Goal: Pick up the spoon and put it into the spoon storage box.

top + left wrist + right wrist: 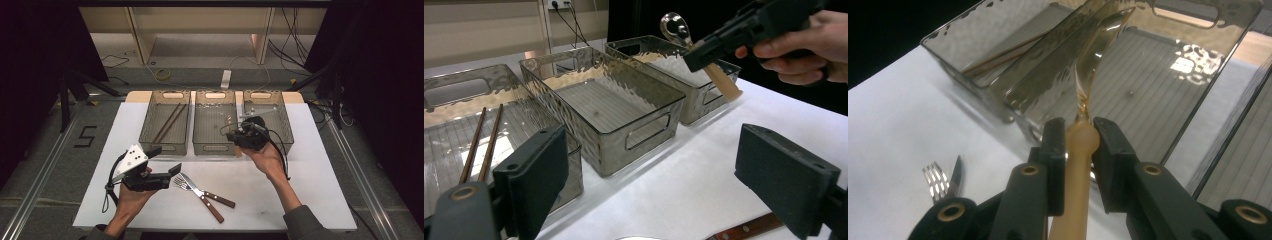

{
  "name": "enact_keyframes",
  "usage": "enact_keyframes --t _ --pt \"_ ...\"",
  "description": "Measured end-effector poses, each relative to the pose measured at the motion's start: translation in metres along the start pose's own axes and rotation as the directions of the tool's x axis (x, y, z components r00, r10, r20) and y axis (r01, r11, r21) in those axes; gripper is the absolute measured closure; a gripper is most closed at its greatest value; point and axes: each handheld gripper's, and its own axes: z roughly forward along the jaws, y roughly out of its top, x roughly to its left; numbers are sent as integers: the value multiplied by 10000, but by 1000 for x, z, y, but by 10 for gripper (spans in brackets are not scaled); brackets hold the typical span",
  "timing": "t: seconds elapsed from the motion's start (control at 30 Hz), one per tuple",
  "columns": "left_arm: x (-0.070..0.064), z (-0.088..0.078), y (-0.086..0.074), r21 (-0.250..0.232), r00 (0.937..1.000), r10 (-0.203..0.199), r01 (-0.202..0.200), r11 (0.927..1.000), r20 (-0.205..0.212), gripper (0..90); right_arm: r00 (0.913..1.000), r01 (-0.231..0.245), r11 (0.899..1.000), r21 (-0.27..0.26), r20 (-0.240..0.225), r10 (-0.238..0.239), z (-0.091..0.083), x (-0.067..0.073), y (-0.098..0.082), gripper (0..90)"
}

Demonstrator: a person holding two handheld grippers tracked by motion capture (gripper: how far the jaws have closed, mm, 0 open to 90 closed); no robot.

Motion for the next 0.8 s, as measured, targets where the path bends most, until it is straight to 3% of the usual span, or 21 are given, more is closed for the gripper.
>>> enact_keyframes --t 0.47,0.8 --pt "0 0 0 -35 10000 44 -44 10000 -6 133 9995 -150 9999 -48 291 151 20 -12 27 764" --pt "-1 -1 0 -75 10000 63 -63 10000 -7 133 9986 -282 9996 24 450 281 35 -17 35 764"
